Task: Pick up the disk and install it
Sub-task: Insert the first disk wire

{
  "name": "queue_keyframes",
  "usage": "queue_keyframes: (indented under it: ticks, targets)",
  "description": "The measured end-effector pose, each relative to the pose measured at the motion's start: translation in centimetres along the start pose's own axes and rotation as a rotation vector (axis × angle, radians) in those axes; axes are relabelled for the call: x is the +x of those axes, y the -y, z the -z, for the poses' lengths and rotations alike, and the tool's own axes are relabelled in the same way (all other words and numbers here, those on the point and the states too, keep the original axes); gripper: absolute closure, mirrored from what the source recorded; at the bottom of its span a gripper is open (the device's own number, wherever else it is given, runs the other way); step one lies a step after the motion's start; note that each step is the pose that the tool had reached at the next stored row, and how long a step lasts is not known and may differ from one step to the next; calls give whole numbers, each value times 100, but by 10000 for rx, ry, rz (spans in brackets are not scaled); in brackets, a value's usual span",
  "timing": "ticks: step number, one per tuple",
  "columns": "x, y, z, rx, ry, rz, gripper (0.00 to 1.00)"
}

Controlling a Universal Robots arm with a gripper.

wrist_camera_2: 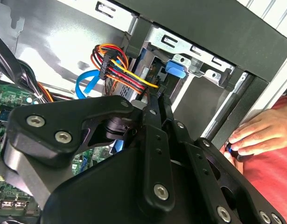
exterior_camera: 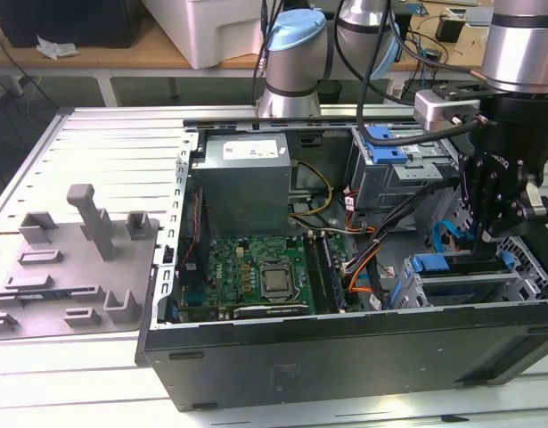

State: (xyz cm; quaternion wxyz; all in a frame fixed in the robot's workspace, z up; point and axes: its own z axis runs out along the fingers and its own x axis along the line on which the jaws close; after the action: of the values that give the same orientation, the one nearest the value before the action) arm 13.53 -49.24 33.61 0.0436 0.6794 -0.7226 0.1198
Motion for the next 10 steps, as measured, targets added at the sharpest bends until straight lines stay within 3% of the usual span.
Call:
queue_keyframes:
  ticks: [10]
  targets:
    - [-3, -2, -15, 0, -2, 0, 83]
